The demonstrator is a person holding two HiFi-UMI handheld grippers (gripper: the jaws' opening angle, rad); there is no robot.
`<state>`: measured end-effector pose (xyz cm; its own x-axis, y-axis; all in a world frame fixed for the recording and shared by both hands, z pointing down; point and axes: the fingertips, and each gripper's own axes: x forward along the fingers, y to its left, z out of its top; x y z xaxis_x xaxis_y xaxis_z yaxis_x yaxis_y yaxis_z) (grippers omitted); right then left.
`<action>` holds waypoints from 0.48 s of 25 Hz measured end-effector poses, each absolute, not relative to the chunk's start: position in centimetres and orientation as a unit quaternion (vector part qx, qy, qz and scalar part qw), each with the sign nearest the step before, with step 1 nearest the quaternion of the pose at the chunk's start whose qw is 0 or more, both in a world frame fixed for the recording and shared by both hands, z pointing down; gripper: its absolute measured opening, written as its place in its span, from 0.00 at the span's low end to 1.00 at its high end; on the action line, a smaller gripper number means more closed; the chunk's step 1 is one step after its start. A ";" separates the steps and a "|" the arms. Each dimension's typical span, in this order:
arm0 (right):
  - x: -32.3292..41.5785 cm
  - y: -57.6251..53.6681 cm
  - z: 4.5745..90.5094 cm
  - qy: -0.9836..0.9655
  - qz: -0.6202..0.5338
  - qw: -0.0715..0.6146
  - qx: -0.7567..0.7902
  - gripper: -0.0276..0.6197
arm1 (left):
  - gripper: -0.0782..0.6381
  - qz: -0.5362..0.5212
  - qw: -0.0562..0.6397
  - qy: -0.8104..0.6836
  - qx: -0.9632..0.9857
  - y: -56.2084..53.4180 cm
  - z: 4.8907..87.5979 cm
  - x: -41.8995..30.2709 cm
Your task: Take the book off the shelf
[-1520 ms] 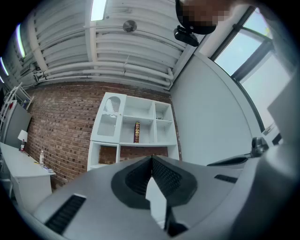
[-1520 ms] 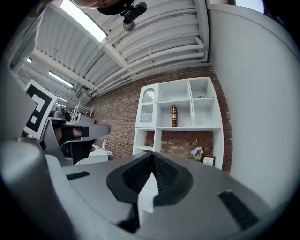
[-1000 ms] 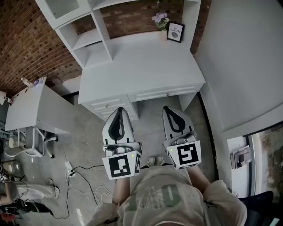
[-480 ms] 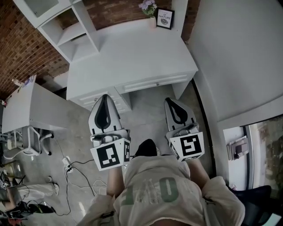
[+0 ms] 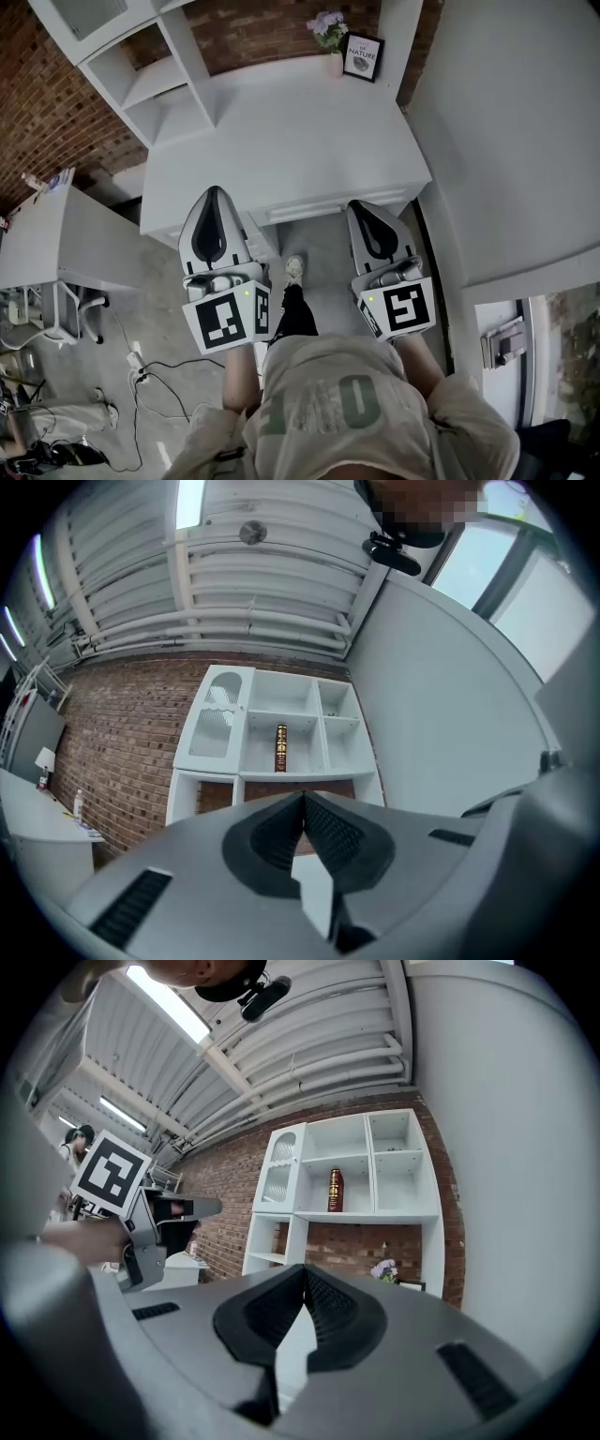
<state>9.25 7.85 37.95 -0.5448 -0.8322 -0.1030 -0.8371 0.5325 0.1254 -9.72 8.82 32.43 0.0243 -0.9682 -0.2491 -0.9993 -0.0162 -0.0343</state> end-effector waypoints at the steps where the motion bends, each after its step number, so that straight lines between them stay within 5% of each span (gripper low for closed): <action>1: 8.7 6.6 37.7 0.875 0.083 0.016 -0.476 0.06 | 0.13 0.082 0.099 0.693 -0.710 7.6 32.3 -10.1; 12: 2.2 -10.8 30.8 0.862 0.147 0.046 -0.482 0.06 | 0.13 0.114 0.094 0.669 -0.728 -9.8 29.1 -14.6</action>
